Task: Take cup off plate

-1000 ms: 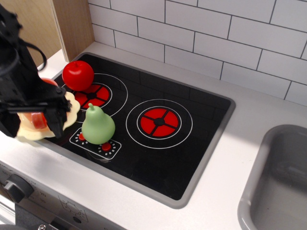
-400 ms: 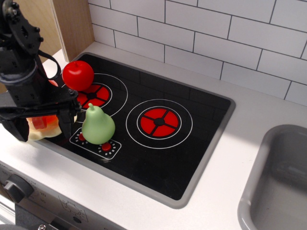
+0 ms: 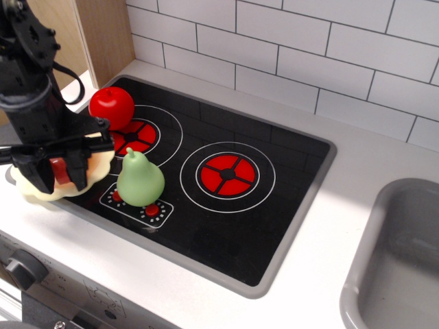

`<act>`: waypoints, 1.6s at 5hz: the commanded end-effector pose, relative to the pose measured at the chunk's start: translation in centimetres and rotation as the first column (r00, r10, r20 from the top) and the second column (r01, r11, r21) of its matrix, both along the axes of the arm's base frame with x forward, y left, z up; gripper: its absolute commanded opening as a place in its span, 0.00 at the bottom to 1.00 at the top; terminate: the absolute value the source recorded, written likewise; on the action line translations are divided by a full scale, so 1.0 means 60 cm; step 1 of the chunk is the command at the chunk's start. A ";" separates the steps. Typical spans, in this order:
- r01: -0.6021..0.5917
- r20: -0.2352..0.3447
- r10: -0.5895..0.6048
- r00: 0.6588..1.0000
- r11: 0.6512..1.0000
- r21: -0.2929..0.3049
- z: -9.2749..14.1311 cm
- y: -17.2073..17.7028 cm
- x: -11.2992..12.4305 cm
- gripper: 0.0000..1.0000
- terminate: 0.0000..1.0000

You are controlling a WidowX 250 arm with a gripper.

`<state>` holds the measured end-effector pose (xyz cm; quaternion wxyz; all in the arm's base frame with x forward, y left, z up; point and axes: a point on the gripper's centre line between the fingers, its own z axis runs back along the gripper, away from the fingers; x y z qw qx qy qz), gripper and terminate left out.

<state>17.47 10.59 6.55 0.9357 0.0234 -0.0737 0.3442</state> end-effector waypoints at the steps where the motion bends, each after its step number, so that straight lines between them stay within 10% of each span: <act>1: -0.031 0.025 0.031 0.999 0.999 0.035 0.055 0.005 0.013 0.00 0.00; 5: 0.028 0.174 -0.016 0.985 0.997 -0.066 0.114 -0.116 0.092 0.00 0.00; 8: -0.002 0.145 0.014 0.989 0.997 -0.082 0.067 -0.212 0.147 0.00 0.00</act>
